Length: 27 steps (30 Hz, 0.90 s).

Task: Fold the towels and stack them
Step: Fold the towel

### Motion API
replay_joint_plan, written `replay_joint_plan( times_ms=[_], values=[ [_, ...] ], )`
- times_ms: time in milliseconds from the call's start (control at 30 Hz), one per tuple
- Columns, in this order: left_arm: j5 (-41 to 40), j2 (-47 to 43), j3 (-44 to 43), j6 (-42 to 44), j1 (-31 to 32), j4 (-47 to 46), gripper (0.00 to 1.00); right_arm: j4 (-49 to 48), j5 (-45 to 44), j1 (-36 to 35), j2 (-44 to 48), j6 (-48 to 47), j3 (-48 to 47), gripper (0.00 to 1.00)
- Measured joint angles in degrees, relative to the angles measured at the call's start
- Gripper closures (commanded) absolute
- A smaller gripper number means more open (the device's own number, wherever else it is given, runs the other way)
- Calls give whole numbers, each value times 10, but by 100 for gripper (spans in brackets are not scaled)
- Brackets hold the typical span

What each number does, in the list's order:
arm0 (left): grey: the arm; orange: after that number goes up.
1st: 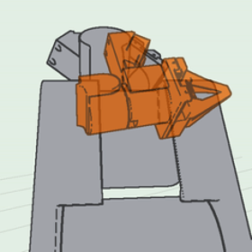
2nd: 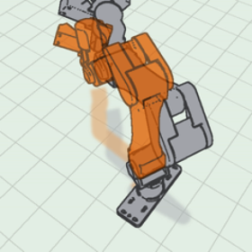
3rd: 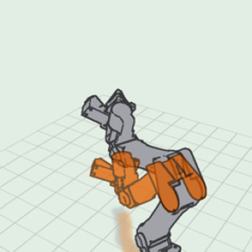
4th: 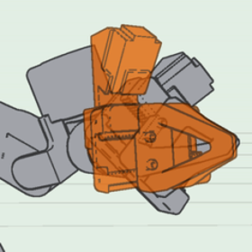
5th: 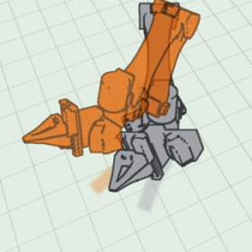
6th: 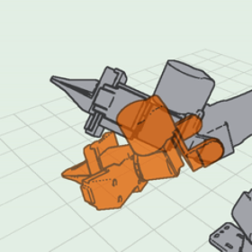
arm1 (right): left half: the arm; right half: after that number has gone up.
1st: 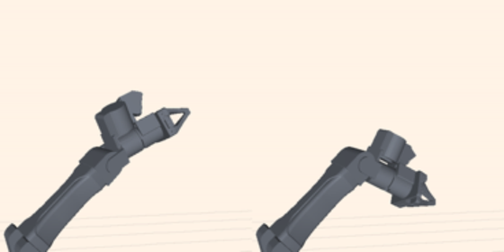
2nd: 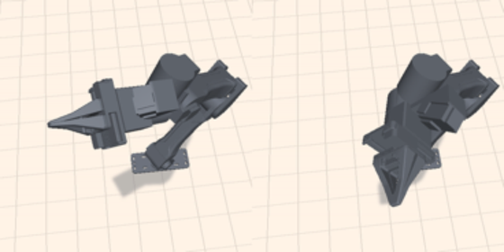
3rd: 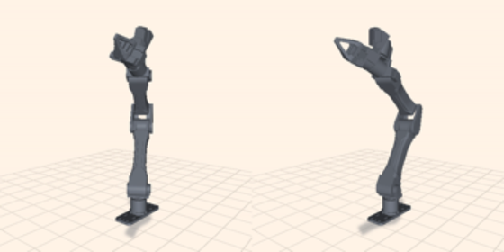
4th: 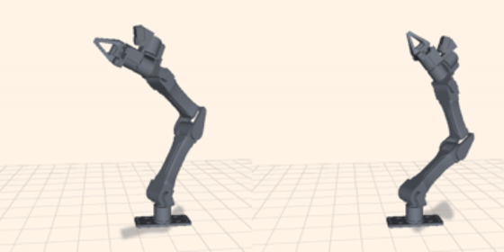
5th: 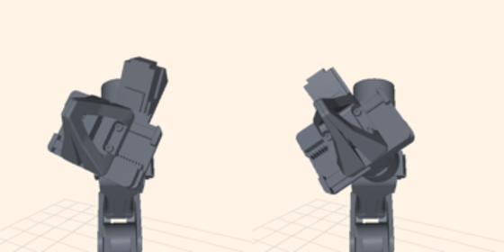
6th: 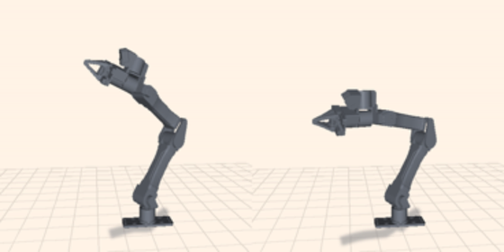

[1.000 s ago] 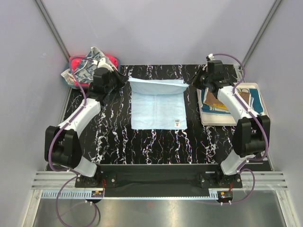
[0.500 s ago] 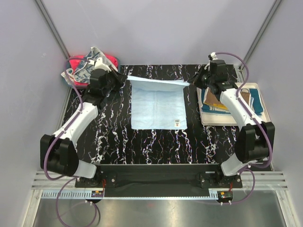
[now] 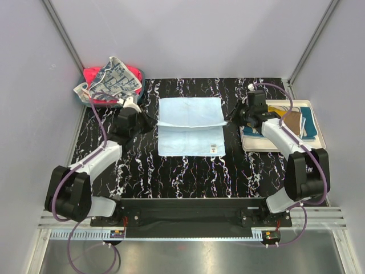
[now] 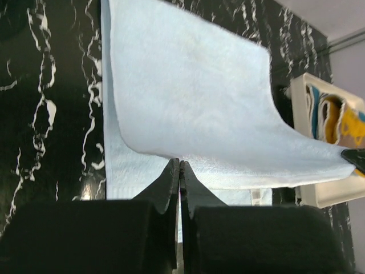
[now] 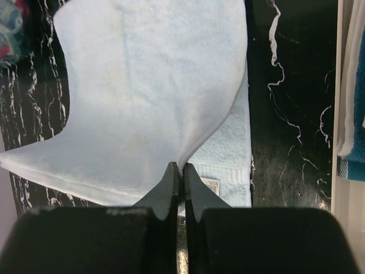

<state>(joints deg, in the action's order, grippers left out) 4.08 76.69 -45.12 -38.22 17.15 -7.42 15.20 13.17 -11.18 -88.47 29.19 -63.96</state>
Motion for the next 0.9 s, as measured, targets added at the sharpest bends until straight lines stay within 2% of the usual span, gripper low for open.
replay_joint_plan(
  times_ms=[733,900],
  values=[
    [16,-9,122,3,30,-21,100,-4,40,-19,-30,7,106,99],
    [22,-6,137,4,40,-25,100,0,43,-19,-42,7,122,93]
  ],
)
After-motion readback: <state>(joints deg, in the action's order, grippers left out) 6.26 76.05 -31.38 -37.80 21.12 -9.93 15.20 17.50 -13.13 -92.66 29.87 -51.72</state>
